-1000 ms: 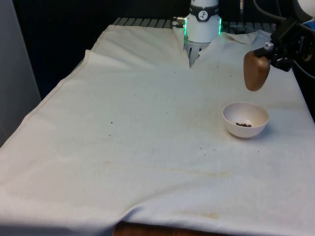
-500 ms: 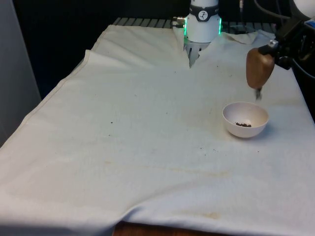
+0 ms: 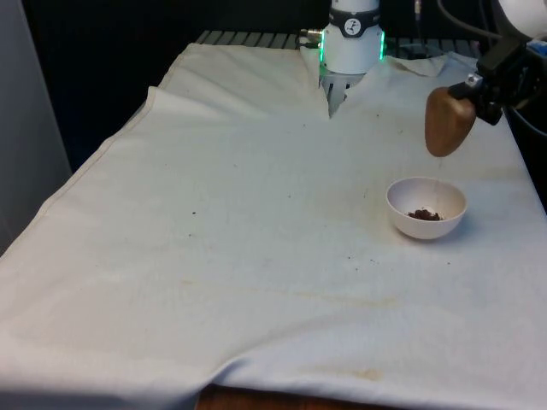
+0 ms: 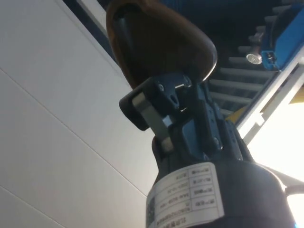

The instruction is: Pour the coffee beans from the cup into the bowl.

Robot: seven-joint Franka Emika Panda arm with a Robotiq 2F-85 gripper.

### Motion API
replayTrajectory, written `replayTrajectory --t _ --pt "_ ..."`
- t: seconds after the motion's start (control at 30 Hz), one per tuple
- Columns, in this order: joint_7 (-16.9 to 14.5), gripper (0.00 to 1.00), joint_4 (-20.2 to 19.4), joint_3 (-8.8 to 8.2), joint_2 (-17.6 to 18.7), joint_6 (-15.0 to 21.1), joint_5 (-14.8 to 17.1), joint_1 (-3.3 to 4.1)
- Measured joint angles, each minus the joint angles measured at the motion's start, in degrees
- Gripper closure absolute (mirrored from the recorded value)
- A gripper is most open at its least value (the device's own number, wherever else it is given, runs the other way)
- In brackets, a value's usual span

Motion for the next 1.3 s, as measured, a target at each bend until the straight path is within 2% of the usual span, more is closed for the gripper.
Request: replayTrajectory --t 0.43,0.77,1.3 --pt "0.0 1.00 -2.5 -0.06 -0.2 -1.0 -2.8 -0.23" --pt "0.9 1.00 -6.2 0.00 -2.9 -2.4 -4.0 -0.29" --pt "1.2 1.00 -7.6 -0.17 -2.6 -4.8 -8.0 -0.46"
